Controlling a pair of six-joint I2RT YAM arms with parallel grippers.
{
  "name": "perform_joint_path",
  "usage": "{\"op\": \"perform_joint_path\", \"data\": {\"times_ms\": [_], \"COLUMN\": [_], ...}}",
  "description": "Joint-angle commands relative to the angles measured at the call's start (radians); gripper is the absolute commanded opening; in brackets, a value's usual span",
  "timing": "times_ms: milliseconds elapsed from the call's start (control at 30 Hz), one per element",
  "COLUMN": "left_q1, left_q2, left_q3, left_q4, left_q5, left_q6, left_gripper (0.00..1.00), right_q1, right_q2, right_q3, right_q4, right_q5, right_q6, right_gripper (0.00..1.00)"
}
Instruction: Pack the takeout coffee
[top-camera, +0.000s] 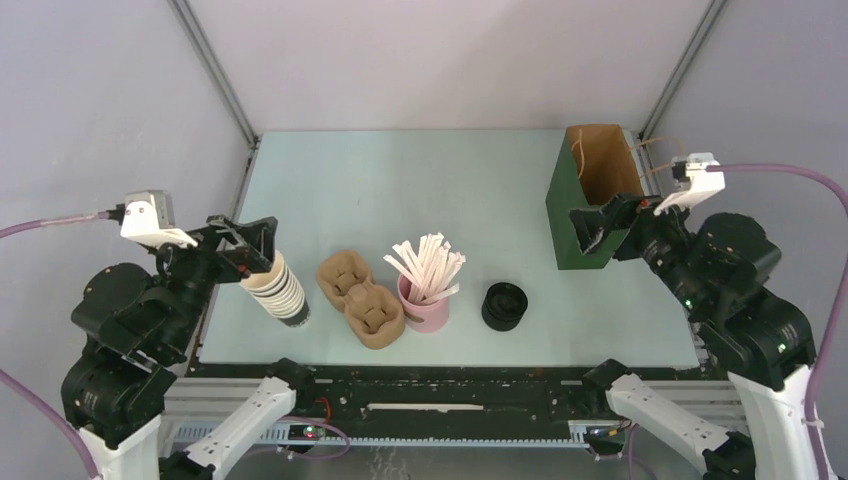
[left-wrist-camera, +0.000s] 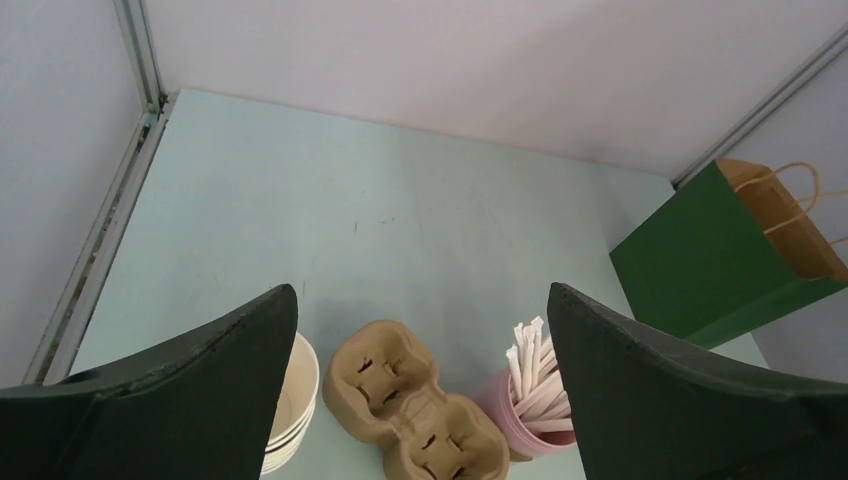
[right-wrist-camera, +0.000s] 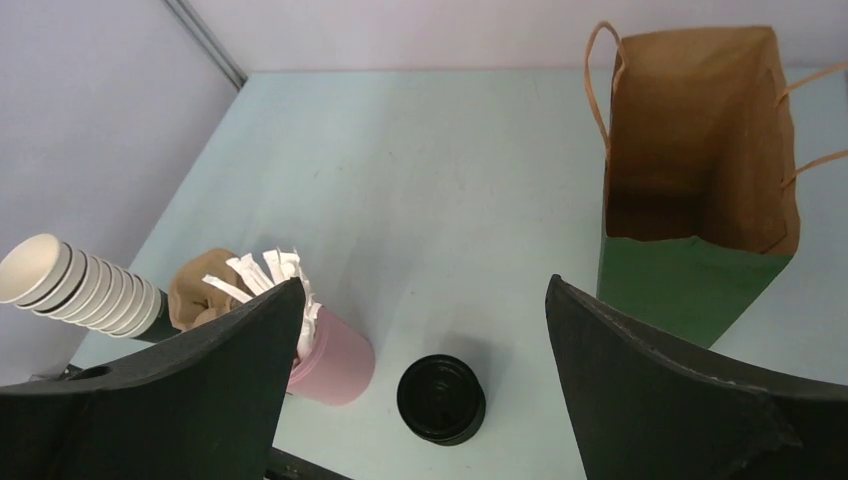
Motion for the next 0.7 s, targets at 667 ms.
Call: {"op": "perform_joint_path", "data": {"times_ms": [667], "left_q1": [0.038], "left_q2": [-0.010], "left_q3": [-0.289], "left_q4": [-0.232], "left_q5": [-0.050], "left_q6": [-0.221], "left_gripper": [0.91], "right_q1": [-0.041], "right_q2": [0.123], "right_q3": [-0.083], "right_q4": [0.058], "right_q5": [-0.192], "right_q6": [0.063], "right_gripper": [1.00]}}
